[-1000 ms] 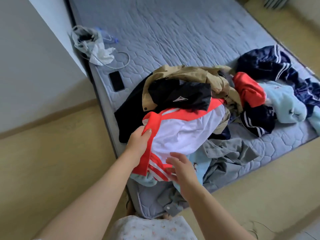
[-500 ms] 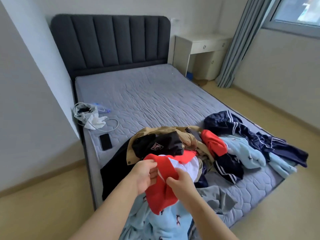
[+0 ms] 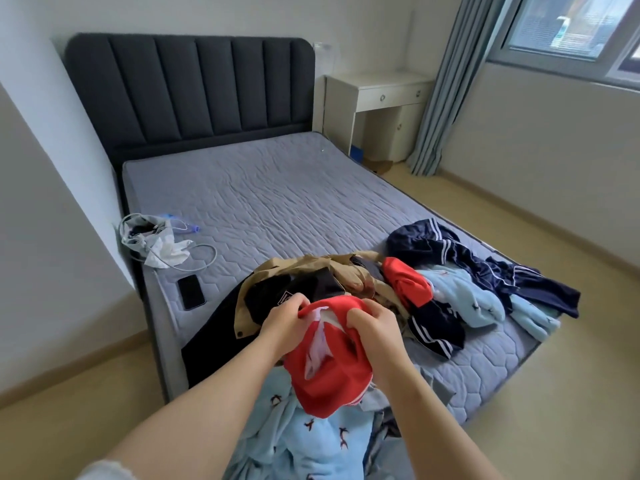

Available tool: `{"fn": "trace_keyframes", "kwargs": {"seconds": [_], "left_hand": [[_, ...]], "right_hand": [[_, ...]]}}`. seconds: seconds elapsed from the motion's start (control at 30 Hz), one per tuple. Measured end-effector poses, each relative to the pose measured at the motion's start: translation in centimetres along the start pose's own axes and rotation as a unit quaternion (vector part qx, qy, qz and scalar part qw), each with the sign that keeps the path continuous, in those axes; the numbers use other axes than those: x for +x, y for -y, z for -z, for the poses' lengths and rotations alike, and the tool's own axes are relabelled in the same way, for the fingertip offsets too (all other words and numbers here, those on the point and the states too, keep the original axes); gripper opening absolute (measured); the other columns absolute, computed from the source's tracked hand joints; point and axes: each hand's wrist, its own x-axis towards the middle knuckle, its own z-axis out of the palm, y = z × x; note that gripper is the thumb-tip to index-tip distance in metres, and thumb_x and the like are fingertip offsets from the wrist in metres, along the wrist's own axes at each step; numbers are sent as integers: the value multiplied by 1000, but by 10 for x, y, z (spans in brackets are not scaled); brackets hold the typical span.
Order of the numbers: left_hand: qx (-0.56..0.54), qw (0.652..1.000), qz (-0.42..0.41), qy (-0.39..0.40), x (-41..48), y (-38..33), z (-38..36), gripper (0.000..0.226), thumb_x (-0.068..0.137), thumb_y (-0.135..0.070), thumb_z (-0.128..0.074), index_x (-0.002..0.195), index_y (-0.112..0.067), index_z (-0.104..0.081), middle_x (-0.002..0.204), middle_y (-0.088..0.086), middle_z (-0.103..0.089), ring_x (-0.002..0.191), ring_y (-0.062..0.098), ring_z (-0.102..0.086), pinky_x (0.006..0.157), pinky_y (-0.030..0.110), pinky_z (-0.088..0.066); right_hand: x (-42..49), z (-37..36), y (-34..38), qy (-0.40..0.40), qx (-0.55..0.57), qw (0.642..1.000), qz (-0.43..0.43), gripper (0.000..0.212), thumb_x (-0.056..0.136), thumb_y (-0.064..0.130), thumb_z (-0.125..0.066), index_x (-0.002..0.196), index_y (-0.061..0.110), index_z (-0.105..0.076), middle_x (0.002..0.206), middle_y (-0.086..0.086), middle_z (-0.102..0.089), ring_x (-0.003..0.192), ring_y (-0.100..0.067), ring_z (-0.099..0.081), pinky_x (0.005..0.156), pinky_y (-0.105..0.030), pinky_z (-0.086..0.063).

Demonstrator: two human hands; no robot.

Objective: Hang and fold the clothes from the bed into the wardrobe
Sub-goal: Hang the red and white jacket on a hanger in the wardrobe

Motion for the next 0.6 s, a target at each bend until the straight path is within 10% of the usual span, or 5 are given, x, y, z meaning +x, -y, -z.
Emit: {"fn": "trace_keyframes", "kwargs": {"seconds": [0.23,0.4,0.6], "left_hand": [[-424,904,-21,40,-9,-68,50,20,90,2,-42,81,-12,-54,60,6,-59,48,11,-57,46,21,-46],[-516,848,-111,44,-44,-104,109,29,91,5,-34,73,-9,-52,53,4,-50,48,10,-49,44,16,-41],[-574,785,-233,-3,-75,-134,159,9,82,-18,-53,79,-16,-61,64,3,-61,61,13,-58,64,30,-47]], "right_hand": [[2,-6,-7,28,-19,999,15,66,72,10,-73,118,39,-37,90,12,-60,76,-5,-61,60,-15,-47],[3,-19,49,-14,52,983,176,24,78,3,-67,66,23,-66,57,14,-60,60,-7,-54,61,-27,-45],[-12,-25,119,33,162,941,296,22,69,16,-57,70,35,-69,60,13,-58,59,-6,-50,55,-21,-42]]}}
